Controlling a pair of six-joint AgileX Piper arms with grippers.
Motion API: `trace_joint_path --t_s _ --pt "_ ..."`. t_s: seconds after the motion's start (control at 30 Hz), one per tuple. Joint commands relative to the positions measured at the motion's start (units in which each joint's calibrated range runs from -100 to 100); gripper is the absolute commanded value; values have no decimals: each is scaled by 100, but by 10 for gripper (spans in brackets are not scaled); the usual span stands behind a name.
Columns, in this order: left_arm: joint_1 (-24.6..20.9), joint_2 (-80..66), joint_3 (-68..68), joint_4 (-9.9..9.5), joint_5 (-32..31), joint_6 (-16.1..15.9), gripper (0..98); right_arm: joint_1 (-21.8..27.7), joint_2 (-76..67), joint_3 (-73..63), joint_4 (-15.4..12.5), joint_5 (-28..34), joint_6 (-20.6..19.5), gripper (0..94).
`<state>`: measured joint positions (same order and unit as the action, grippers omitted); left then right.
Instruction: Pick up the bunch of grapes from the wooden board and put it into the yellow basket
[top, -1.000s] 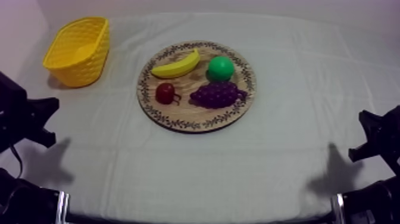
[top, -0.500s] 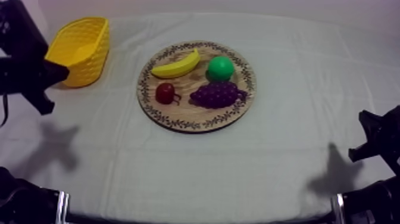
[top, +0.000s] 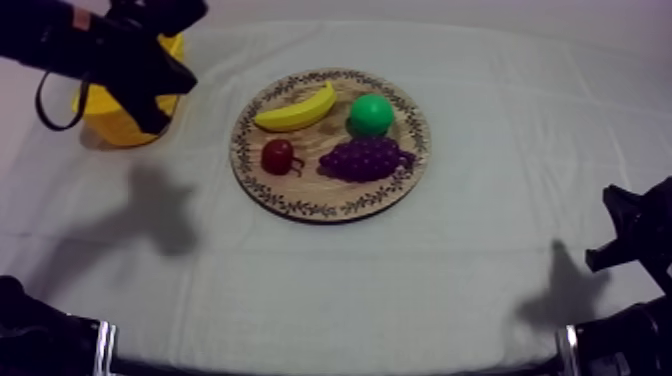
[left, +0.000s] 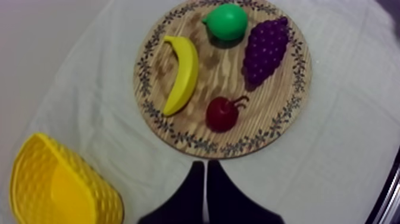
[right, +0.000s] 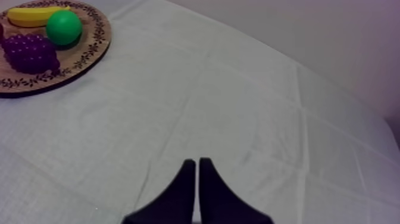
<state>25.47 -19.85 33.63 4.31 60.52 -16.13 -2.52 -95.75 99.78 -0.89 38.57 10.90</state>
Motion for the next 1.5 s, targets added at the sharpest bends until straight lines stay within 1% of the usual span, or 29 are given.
trace_joint_path --t_s 0.0,0.23,0.37,0.57,0.73,0.8,0.9,1.0,1.2,1.47 --pt "182 412 -313 -72 -3 30 0 0 0 0 -1 -2 2 3" --pt "598 1268 -990 -381 -2 177 0 0 0 0 -1 -2 2 3" --pt "808 1748 -1409 -537 97 259 0 0 0 0 -1 -2 2 3" --pt "1078 2430 -2143 -732 460 372 0 0 0 0 -1 -2 2 3" --pt "1277 2868 -2776 -913 886 486 2 0 0 0 -1 -2 2 3" --pt "1330 3023 -3029 -959 1088 512 23 0 0 0 -1 -2 2 3" --pt "1371 3225 -3344 -989 1348 517 107 0 0 0 -1 -2 2 3" --pt "1387 3375 -3512 -987 1471 511 227 0 0 0 -1 -2 2 3" --pt "1400 3580 -3633 -987 1526 519 451 0 0 0 -1 -2 2 3" --pt "1419 3859 -3731 -993 1528 498 684 0 0 0 -1 -2 2 3"
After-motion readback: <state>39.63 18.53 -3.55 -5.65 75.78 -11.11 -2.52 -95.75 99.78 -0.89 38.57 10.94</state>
